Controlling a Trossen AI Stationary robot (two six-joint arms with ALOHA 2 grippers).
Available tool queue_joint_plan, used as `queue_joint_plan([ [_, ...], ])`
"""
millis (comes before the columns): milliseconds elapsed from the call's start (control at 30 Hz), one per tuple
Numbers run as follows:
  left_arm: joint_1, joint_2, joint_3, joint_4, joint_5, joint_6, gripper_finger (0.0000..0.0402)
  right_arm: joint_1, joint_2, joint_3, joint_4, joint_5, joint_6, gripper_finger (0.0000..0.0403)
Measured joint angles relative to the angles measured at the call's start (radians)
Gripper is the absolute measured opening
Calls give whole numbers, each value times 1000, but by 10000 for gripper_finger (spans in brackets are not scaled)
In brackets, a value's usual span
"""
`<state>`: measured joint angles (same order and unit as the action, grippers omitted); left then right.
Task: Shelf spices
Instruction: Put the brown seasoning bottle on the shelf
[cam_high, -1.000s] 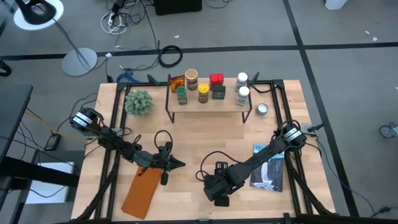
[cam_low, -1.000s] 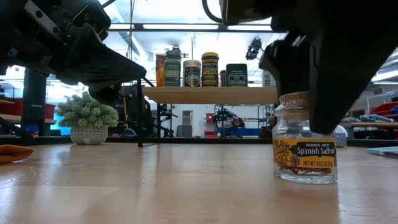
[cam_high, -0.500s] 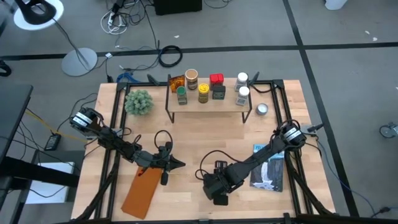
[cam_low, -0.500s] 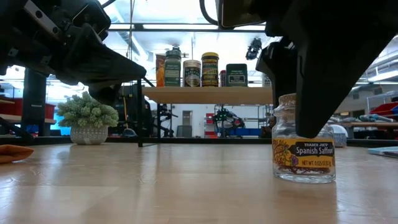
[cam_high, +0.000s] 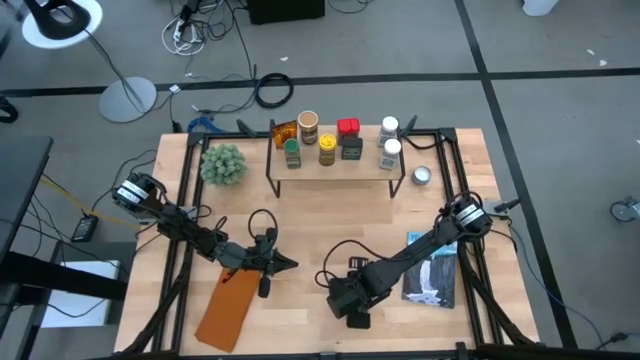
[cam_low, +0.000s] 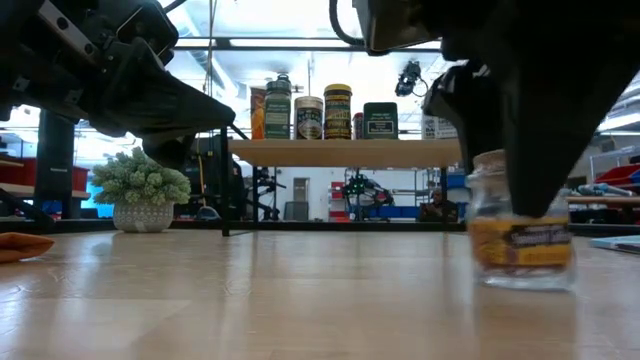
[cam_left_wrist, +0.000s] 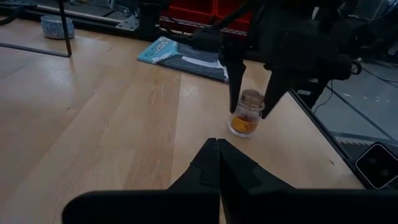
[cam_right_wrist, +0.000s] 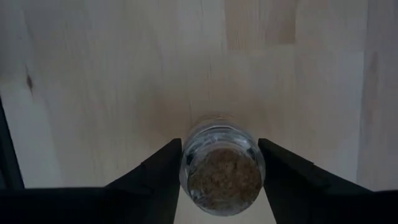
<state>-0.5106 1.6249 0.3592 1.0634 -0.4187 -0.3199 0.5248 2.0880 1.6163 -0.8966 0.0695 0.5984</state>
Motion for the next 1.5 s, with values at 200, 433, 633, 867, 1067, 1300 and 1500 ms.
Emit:
queue_joint_plan([
  [200, 0, 0, 0, 0, 0, -2, 0, -32, 0, 79, -164, -14, -9, 183],
  [433, 0, 0, 0, 2, 0, -5, 0, -104, 0, 209, -380, 4, -124, 184],
  [633, 0, 0, 0, 2, 0, -6, 0, -195, 0, 352, -594, 112, -250, 183],
  [867, 0, 0, 0, 2, 0, -6, 0, -325, -20, 525, -668, 203, -391, 182],
  [1067, 0, 0, 0, 0, 0, -6, 0, -446, -42, 632, -673, 225, -474, 182],
  [1300, 0, 0, 0, 0, 0, -2, 0, -597, -55, 643, -675, 192, -527, 182],
  [1500, 0, 0, 0, 1, 0, -1, 0, -694, -55, 643, -675, 159, -554, 183],
])
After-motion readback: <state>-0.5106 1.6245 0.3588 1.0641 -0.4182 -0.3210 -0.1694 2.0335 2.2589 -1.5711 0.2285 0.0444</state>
